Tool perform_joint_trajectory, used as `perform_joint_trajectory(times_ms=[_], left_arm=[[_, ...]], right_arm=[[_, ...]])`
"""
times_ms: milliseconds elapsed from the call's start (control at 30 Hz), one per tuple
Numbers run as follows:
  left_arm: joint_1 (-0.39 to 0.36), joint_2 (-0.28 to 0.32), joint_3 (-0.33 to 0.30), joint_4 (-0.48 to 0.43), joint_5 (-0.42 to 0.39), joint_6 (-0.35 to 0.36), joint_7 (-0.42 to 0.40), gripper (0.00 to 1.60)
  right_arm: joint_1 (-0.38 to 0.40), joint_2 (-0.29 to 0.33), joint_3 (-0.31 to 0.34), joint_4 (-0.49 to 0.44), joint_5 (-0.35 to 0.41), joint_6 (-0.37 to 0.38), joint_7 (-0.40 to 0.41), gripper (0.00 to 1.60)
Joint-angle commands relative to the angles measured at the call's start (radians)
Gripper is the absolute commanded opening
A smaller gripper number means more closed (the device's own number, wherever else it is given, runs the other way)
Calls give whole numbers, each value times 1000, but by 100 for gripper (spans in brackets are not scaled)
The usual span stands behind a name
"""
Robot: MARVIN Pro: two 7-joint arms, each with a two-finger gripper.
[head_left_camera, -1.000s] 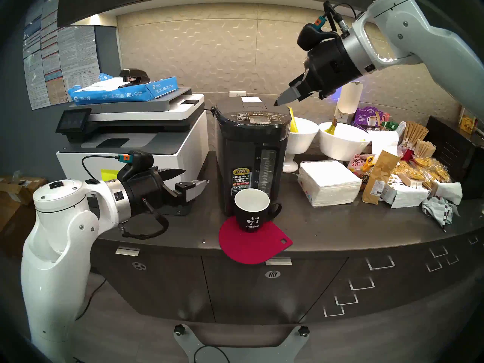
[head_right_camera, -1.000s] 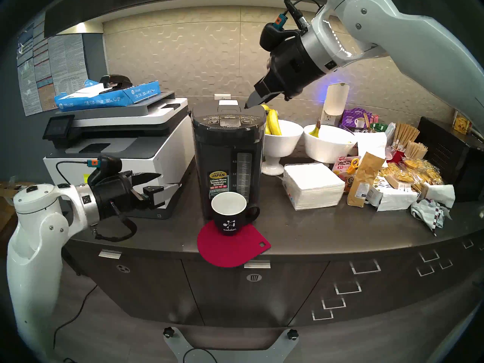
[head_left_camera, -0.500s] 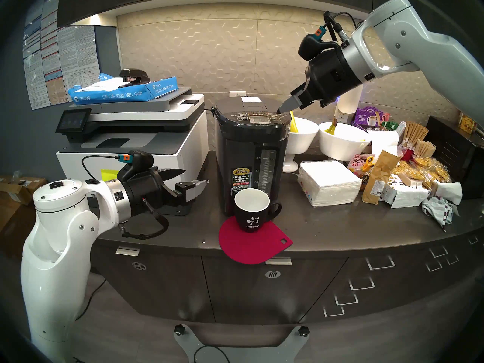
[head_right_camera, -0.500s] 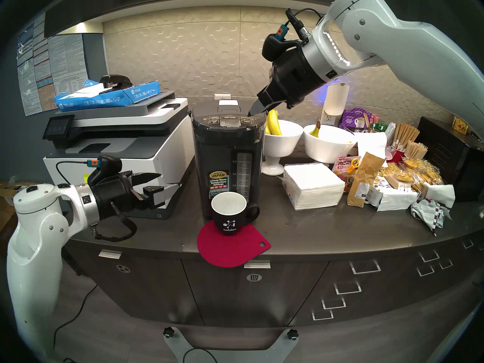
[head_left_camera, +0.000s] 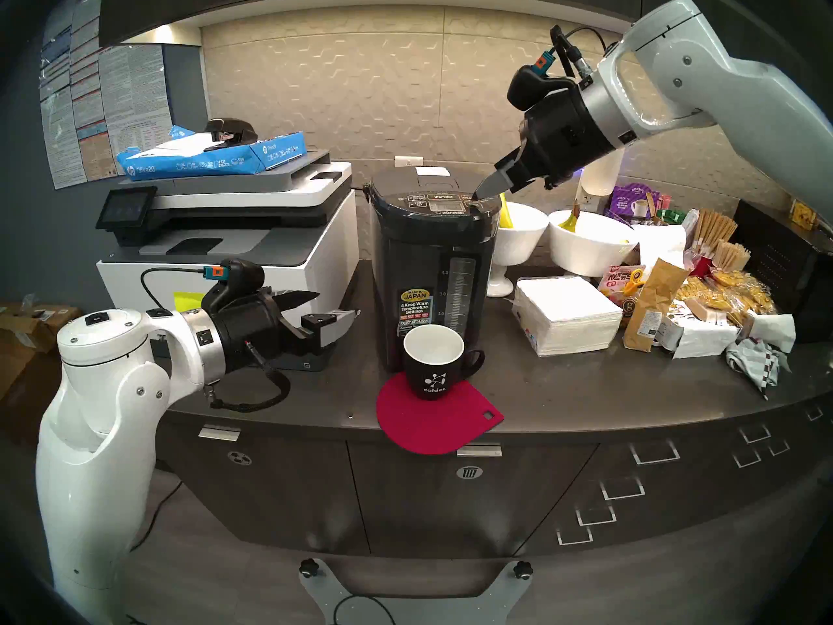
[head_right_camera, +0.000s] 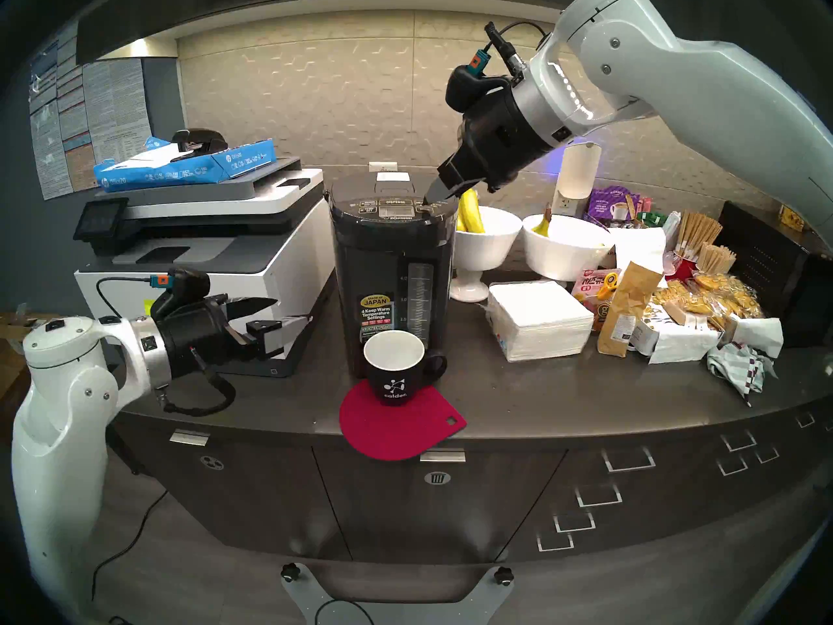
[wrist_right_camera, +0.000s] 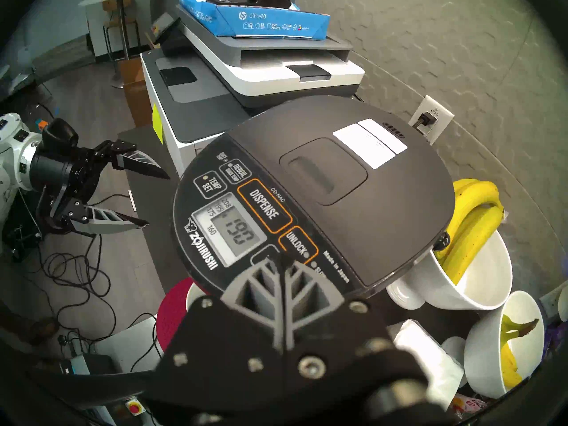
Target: Press the water dispenser button and fill the cup
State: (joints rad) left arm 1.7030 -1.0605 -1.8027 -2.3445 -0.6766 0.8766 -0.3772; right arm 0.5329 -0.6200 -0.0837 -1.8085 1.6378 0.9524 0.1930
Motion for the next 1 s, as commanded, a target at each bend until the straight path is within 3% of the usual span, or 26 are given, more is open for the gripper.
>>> perform_joint_trajectory(times_ms=[0,967], left_arm=[[0,0,0,-11,0,0,0,160],[0,0,0,-11,0,0,0,160]], right_arm=[[4,-1,10,8,1,-14,-12,0],[-6,-23,9,26,18,-31,-54,0]])
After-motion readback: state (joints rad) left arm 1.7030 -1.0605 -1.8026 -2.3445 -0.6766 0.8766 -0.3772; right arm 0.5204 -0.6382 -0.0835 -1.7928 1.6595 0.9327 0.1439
